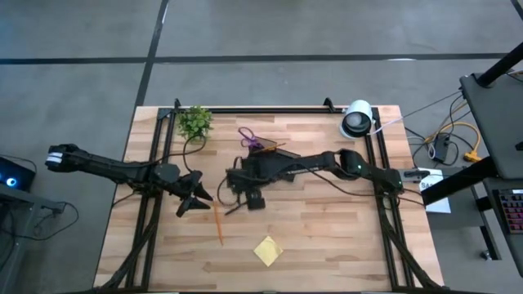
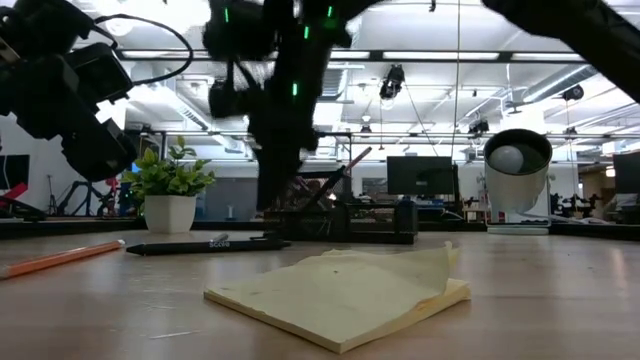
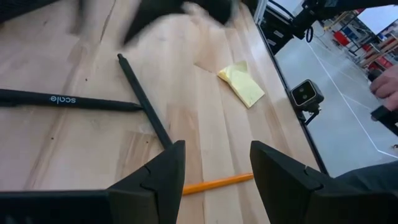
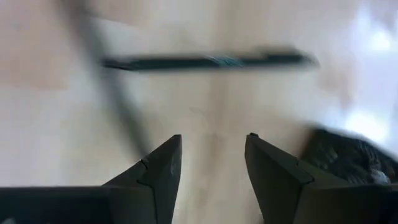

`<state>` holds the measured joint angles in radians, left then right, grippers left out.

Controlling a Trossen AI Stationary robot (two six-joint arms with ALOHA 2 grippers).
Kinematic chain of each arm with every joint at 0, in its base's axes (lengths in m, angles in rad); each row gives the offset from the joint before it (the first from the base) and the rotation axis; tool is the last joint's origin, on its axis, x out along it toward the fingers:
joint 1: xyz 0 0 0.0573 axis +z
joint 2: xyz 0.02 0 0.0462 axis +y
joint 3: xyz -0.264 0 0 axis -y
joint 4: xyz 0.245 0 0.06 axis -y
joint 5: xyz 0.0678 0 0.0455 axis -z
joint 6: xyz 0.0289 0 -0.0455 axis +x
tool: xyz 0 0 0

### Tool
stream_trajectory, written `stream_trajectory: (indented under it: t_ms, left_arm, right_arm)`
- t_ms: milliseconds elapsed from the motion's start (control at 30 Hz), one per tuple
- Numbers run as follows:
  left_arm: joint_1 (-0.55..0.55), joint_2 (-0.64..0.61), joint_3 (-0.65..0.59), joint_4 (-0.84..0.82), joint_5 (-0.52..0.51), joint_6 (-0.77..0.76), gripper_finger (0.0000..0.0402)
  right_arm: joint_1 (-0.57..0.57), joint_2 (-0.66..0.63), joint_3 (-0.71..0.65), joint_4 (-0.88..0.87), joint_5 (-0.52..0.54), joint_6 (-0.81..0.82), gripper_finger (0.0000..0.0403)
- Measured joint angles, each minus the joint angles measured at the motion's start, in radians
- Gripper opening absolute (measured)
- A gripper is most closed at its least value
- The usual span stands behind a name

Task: Pick and place office supplies into organizer
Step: Adjust the black desk organizer, then put the bottom black pen into the black desk organizer

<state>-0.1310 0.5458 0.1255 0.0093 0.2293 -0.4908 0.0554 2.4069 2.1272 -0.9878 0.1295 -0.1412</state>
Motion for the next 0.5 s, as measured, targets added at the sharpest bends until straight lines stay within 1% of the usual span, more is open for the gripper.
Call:
stream_trajectory:
  t_ms: [167,500]
  left_arm:
    - [0.0,-0.007,0.0,0.0,0.001,0.005,0.0166]
    - [0.0,-0.011,-0.001,0.001,0.001,0.009,0.0166]
  right_arm:
    - [0.059,0.005,-0.009,0.031,-0.011,-0.087,0.0164]
    - [0.071,0.056,-0.021,0.05,-0.029,-0.061,0.0164]
